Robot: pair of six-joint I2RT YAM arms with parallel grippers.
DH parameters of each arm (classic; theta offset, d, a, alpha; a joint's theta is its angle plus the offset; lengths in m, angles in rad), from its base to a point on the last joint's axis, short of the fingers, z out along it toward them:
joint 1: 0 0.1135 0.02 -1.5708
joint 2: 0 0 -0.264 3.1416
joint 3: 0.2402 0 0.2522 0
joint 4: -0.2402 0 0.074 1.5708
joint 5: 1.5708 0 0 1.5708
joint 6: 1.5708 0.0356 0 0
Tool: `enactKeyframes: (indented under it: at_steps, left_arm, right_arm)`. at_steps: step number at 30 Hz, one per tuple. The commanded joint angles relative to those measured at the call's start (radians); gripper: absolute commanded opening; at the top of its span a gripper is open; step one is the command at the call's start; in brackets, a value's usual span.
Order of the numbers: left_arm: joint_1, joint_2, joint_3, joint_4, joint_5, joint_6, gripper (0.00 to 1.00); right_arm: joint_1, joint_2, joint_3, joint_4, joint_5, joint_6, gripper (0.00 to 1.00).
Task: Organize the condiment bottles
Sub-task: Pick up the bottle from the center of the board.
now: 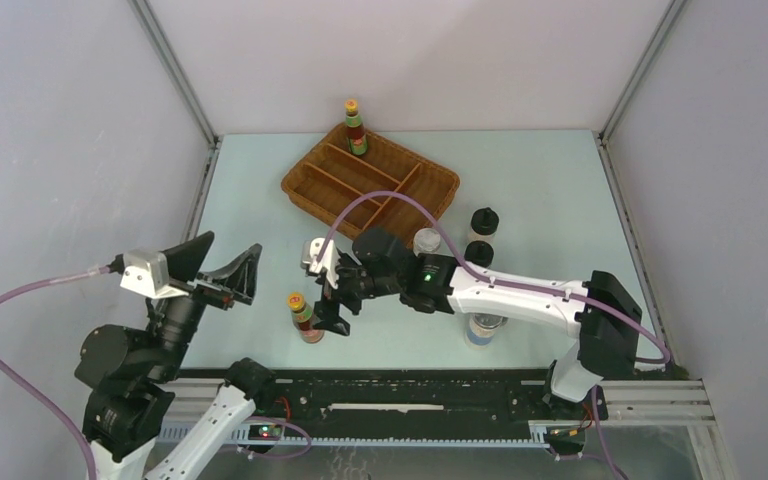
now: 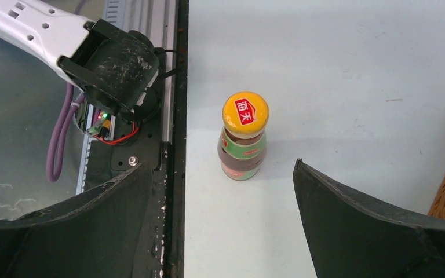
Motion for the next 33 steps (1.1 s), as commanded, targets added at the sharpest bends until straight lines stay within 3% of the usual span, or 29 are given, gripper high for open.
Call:
enactKeyframes:
  at_steps: [1, 33]
  left_arm:
    - [-0.003, -0.032, -0.018, 0.074, 0.017, 0.049, 0.92]
    - [-0.003, -0.046, -0.036, 0.083, 0.014, 0.098, 0.93]
  right_arm:
    - [-0.019, 0.014, 0.046, 0.061, -0.025, -0.019, 0.99]
    - [-0.050, 0.191, 0.142, 0.159, -0.140, 0.016, 0.96]
